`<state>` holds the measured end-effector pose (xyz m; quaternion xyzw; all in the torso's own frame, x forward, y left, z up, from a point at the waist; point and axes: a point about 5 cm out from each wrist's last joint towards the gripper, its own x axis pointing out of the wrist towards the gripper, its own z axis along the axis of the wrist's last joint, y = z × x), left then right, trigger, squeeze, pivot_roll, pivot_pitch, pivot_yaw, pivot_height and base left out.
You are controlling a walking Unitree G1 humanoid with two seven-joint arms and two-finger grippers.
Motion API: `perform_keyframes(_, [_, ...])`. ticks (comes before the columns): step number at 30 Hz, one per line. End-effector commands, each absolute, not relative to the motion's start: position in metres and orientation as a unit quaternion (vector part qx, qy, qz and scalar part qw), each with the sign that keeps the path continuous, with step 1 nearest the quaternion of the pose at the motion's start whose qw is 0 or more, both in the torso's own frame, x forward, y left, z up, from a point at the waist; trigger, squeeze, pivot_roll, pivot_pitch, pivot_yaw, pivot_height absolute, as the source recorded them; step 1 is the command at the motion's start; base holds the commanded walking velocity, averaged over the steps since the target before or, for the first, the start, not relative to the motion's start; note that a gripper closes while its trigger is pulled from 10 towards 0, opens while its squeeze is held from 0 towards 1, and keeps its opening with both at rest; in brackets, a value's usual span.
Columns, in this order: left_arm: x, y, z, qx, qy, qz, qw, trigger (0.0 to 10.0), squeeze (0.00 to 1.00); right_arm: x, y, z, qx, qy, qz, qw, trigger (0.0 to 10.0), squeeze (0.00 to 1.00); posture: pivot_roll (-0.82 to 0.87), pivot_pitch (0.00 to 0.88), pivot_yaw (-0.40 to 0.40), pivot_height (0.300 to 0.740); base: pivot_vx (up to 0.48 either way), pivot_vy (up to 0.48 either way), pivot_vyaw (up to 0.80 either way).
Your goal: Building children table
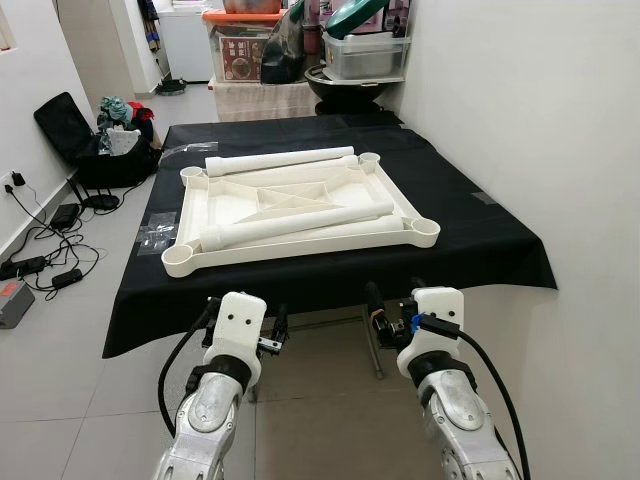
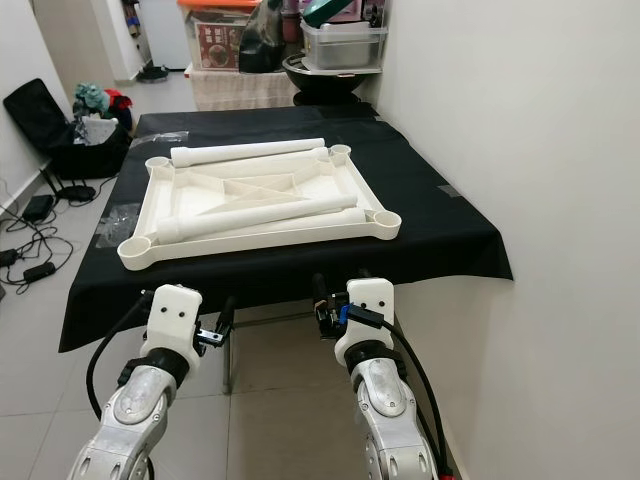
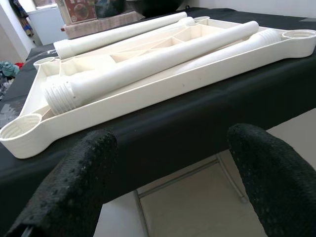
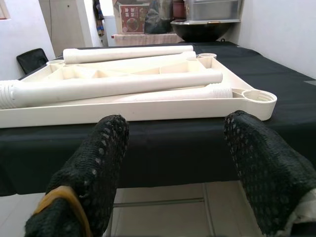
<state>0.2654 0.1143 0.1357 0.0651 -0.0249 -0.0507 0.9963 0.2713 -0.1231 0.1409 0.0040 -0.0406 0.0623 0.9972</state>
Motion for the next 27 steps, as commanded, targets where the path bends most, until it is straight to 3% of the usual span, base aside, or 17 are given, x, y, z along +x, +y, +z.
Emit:
perform_keyframes(1, [0.2638,0.117,0.1331,0.068,-0.015,-0.049,0.996,10.0,0.0,0.2711,-0.1219,0.1409,0.009,-0.035,0.062,0.997,10.0,0.0,0.02,0.0,-0.016,0.74,0.0,0.289,0.0])
perform_keyframes(21, [0.263,0.1161,0.1283,0.069,0.0,-0.055,0.996,10.0,0.0,0.271,-0.1221,0.1376,0.006,-0.027,0.061,0.998,10.0,0.0,0.02,0.0,-0.017,0.74,0.0,0.454,0.0])
perform_keyframes(27, [0.2642,0.117,0.1312,0.075,-0.007,-0.051,0.996,10.0,0.0,0.2714,-0.1225,0.1384,0.002,-0.029,0.061,0.998,10.0,0.0,0.03,0.0,-0.018,0.74,0.0,0.0,0.0])
